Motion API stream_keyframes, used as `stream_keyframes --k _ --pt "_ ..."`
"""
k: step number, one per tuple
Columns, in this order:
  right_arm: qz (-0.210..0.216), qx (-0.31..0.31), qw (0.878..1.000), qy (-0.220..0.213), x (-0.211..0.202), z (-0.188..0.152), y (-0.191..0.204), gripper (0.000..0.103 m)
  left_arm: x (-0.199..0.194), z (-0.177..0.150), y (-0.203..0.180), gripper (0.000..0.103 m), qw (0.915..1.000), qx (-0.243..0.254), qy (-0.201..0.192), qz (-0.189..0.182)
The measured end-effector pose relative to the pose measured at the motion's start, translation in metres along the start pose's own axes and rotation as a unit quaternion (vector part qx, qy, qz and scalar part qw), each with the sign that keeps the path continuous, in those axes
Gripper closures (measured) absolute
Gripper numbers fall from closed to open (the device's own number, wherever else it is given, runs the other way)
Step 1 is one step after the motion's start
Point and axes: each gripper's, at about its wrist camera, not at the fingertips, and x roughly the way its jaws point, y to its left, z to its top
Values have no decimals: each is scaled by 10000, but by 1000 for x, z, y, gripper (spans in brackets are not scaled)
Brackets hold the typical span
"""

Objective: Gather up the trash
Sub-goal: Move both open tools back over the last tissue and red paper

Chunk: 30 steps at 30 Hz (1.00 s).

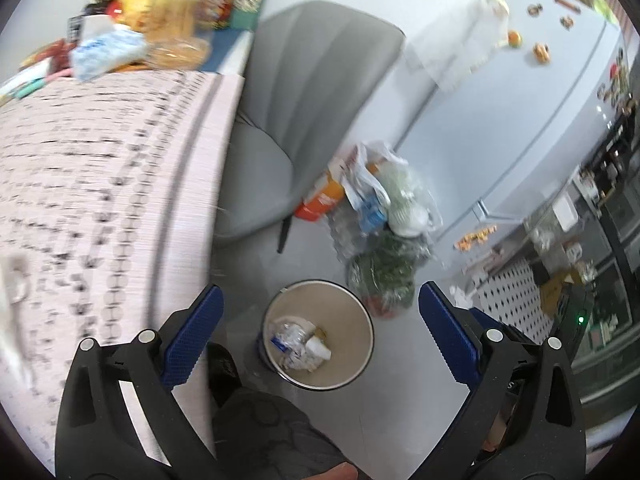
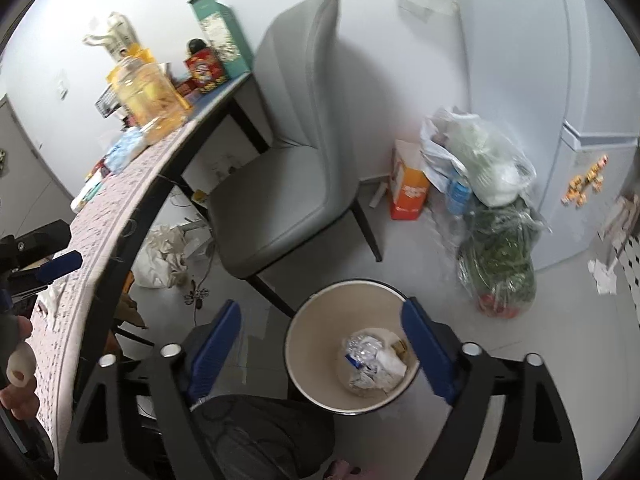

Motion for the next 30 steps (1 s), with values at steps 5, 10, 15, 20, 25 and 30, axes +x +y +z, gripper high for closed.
stream_keyframes --k 5,10,15,20,25,30 --pt "144 -176 9997 -107 -5 6 32 10 -34 -2 25 6 9992 -232 -306 76" --pt "262 -425 9986 -155 -9 11 69 8 -61 -12 52 6 9973 -491 -523 143" --pt "477 -743 9959 -218 -16 10 117 8 -90 -22 83 6 9944 -740 -733 200" --pt "695 -1013 9922 -224 -20 5 162 8 -119 -34 110 6 9902 -958 -965 306" --pt "912 -1387 9859 -184 -24 -4 205 8 -149 -48 139 6 9842 -1207 -1200 478" --pt "1088 -1647 9803 -90 -23 -14 240 8 -171 -63 165 6 9780 -1459 -1357 608"
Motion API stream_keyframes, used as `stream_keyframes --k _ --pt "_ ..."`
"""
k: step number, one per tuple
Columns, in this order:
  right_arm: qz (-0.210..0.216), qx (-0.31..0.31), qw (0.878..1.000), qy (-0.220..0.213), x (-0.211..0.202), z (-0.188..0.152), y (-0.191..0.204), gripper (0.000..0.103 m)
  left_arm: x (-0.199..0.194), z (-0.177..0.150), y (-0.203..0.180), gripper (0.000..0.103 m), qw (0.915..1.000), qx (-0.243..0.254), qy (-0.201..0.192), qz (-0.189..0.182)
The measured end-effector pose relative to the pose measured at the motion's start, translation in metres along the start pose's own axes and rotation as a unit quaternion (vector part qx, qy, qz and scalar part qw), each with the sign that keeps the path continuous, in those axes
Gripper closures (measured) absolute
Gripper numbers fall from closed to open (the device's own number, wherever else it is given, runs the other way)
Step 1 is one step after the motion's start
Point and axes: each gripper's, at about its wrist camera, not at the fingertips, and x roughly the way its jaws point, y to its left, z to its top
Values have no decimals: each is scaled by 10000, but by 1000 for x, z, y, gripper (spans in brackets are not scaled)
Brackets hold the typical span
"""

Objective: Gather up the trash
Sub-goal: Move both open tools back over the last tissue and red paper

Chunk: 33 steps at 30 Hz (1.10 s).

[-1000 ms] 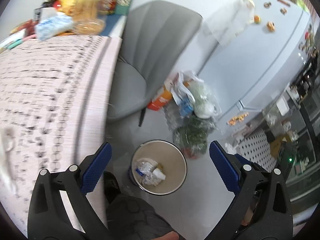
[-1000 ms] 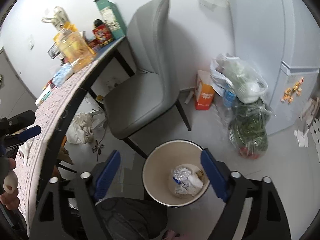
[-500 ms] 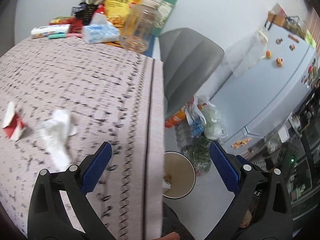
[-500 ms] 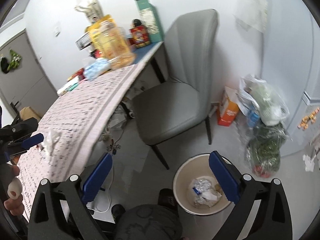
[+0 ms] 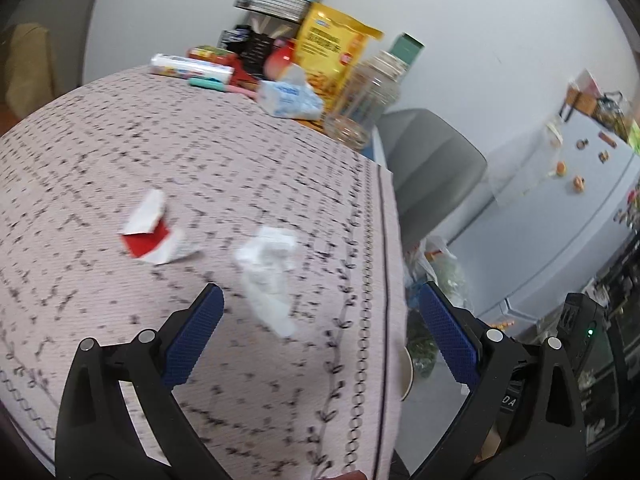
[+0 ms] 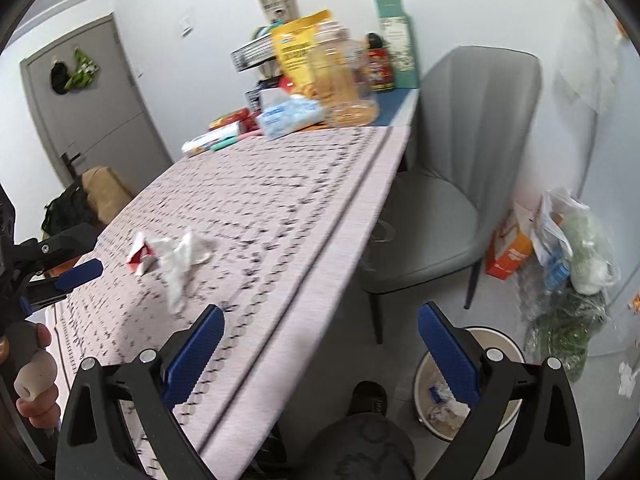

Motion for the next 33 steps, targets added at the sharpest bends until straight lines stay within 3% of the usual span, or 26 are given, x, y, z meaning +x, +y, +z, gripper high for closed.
stream_keyframes --k 23,33 --pt "762 -874 9924 417 41 2 111 8 -53 -24 115 6 9922 -918 -295 796" --pt "989 -937 9872 833 87 9 136 29 -38 -12 133 6 9904 -999 -259 917"
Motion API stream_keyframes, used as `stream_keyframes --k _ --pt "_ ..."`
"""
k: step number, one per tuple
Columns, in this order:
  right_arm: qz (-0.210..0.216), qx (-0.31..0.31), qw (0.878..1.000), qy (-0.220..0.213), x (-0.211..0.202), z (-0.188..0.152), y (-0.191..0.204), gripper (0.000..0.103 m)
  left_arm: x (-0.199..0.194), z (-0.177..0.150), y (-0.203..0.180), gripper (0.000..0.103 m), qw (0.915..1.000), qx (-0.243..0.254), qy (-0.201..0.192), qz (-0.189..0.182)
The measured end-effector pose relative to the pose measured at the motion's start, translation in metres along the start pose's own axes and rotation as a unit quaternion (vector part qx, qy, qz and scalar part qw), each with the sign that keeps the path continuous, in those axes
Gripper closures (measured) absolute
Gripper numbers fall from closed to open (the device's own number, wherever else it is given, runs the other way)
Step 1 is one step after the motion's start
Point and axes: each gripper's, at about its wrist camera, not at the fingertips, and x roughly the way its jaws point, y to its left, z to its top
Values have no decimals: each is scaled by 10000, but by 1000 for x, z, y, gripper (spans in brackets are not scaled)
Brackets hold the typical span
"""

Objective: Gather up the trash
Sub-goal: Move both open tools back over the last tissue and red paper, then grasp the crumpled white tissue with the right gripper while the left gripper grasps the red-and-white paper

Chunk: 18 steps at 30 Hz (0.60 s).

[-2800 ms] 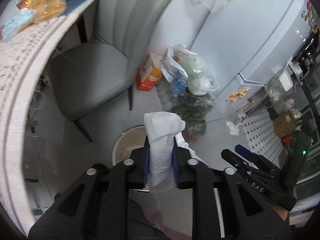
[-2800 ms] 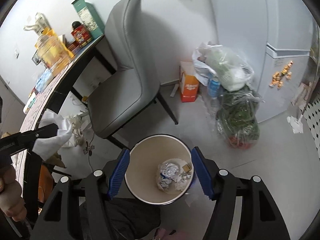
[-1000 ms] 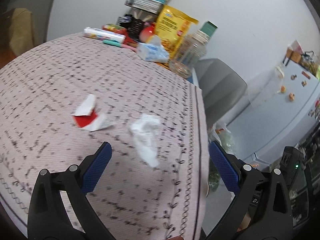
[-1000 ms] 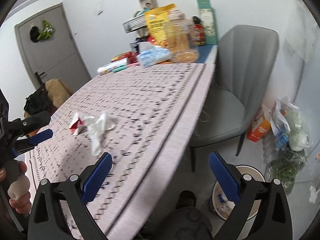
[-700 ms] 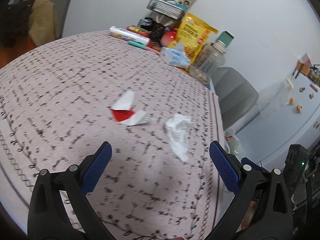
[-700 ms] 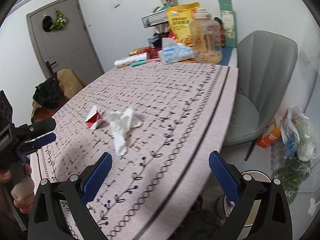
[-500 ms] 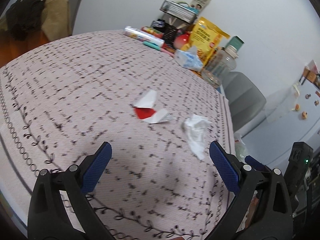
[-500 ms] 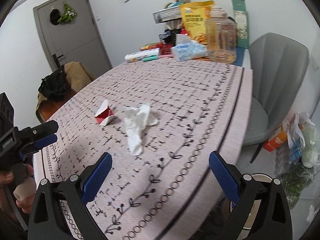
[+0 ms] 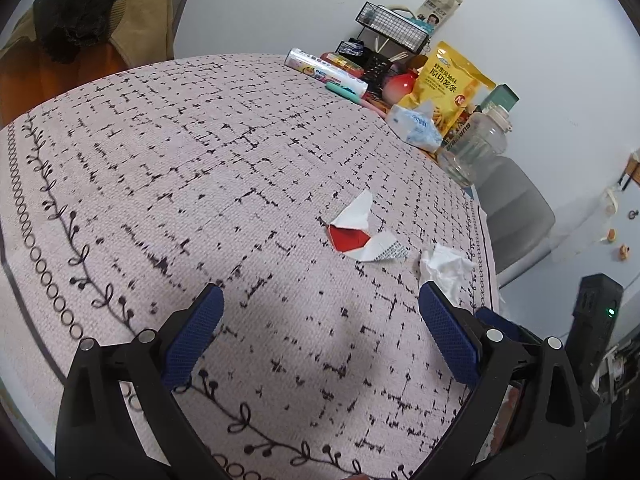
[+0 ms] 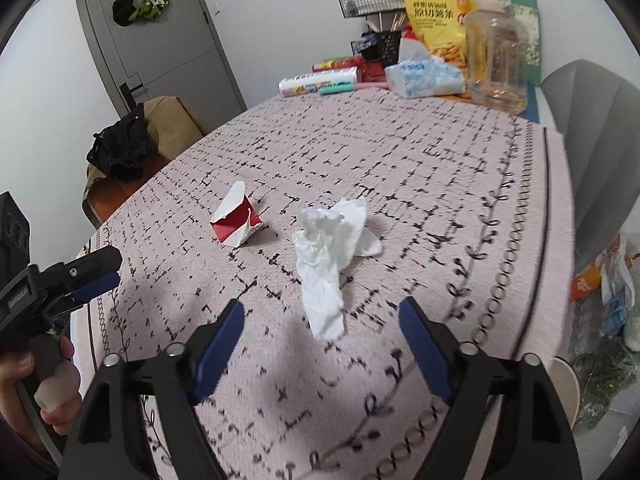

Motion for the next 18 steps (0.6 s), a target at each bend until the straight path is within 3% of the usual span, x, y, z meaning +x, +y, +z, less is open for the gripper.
stream_keyframes --k 3,5,9,11,18 --pt "107 92 9998 119 20 6 -4 33 10 5 -3 6 10000 65 33 18" --pt "47 117 9997 213 32 7 -7 43 16 7 -6 6 9999 96 70 35" --pt "6 78 9997 210 36 11 -10 91 35 14 -21 6 9991 367 197 71" --pt "101 118 9996 251 35 12 -13 99 46 17 -29 6 9981 518 335 88" --pt "-9 100 9999 68 10 11 -24 99 78 21 -52 6 9912 1068 681 374"
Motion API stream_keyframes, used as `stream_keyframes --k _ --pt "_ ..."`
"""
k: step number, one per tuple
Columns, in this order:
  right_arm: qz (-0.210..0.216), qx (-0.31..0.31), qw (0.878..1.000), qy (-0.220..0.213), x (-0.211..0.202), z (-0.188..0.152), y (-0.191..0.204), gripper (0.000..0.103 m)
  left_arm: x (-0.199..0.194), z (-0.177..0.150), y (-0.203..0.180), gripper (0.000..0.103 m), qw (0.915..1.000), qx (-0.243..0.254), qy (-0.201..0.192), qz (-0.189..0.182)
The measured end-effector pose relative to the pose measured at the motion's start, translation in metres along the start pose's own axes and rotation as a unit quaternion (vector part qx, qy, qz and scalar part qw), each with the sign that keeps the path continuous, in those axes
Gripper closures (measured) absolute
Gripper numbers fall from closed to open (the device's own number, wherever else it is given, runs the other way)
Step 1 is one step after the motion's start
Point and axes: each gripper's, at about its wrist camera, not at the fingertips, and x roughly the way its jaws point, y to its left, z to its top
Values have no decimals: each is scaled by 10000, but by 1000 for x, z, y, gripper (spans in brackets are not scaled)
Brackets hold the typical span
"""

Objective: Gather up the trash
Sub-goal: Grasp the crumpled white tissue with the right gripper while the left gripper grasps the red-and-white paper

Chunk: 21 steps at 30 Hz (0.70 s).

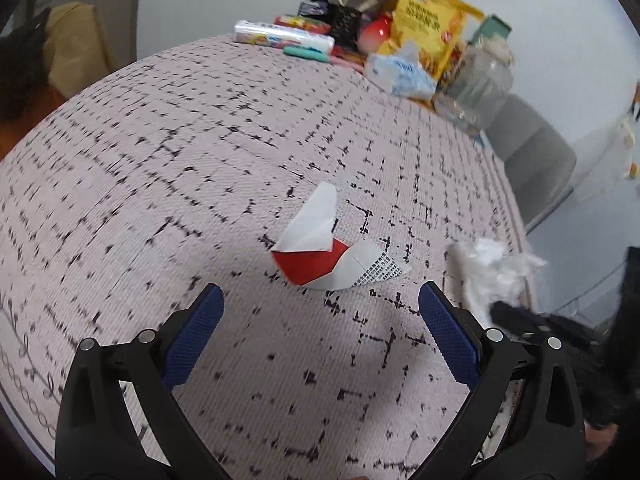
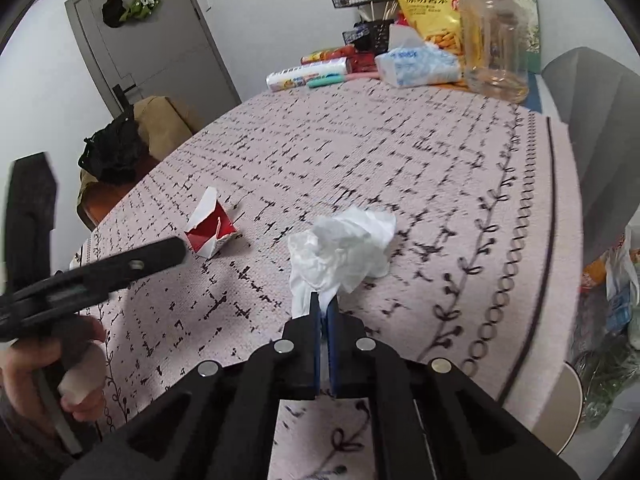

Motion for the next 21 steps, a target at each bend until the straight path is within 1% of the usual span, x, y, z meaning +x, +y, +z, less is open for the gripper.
stream_keyframes --k 8,13,15,16,17,18,19,20,21 --pt "37 84 9999 -97 -20 -4 -14 99 24 12 -18 6 9969 519 196 562" --pt "74 46 9999 -65 -22 -7 -16 99 34 19 -26 6 9946 752 224 675" --pt "65 51 10000 -56 -23 -8 -17 99 34 22 -28 9 9942 832 178 661" --pt "62 52 9999 -59 -24 -7 -17 99 34 23 -29 19 9938 873 172 668" --pt "59 46 9999 -67 -26 -7 -17 99 34 23 -29 34 9934 895 196 687" --pt "55 39 9999 -74 -27 -7 -17 99 35 23 -29 41 9931 898 252 710" --pt "51 25 9999 -88 -29 -7 -16 99 34 23 -29 54 9935 871 283 681" --pt "50 14 9999 -97 -31 -7 -15 99 34 22 -28 62 9938 852 286 654" --pt "44 7 9999 -102 -32 -7 -15 99 30 21 -28 65 9941 844 227 645"
